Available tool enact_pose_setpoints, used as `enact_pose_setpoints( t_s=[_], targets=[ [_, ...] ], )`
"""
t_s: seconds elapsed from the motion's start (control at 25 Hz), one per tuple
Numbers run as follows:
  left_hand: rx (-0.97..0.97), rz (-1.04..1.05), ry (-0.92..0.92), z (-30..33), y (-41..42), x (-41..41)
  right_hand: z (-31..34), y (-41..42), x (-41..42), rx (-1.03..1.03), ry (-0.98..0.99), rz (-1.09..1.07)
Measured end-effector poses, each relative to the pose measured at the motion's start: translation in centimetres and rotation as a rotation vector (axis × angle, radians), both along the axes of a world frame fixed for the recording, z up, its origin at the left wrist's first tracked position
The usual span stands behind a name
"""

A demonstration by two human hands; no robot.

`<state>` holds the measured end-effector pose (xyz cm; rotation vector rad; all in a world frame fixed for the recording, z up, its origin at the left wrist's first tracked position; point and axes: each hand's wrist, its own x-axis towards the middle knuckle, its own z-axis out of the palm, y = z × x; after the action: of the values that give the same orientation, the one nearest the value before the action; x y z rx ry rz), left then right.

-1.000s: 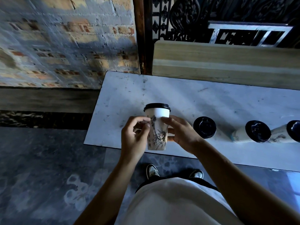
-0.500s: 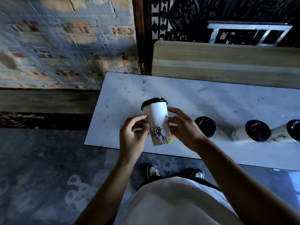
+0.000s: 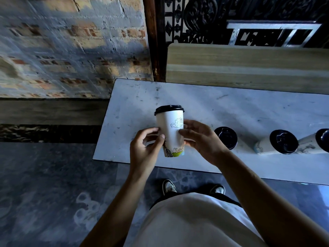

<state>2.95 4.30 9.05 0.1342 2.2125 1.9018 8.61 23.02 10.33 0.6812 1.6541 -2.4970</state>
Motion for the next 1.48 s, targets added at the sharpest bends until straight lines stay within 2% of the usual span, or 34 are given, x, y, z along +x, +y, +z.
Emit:
enact_pose_setpoints(
  t_s=[0.12, 0.36, 0.52, 0.68, 1.04, 1.2, 1.48],
  targets=[
    [-0.032, 0.021, 0.023, -0.1, -0.3, -0.2, -0.3, 0.1, -0.3, -0.050, -0.034, -0.075],
    [-0.044, -0.018, 0.109, 0.4, -0.7, 0.3, -0.5, 0.2, -0.2, -0.011, -0.026, -0.042],
    [-0.030, 0.035, 0.041, 0.1, -0.5, 0.4, -0.8, 0.3, -0.1, 0.005, -0.031, -0.040],
    [0.085, 0.042, -0.072, -0.1, -0.4, 0.5, -0.7, 0.8, -0.3, 0.027, 0.018, 0.014],
    [0.034, -0.004, 0.014, 0.3, -0.4, 0.2, 0.3, 1.1, -0.1, -0.073, 0.012, 0.006],
    [-0.020, 0.017, 0.071, 0.2, -0.2, 0.0, -0.3, 1.4, -0.4, -0.034, -0.005, -0.027],
    [0.075, 0.023, -0.061, 0.6, 0.7, 0.2, -0.3, 1.5, -0.5, -0.037, -0.007, -0.001]
  ],
)
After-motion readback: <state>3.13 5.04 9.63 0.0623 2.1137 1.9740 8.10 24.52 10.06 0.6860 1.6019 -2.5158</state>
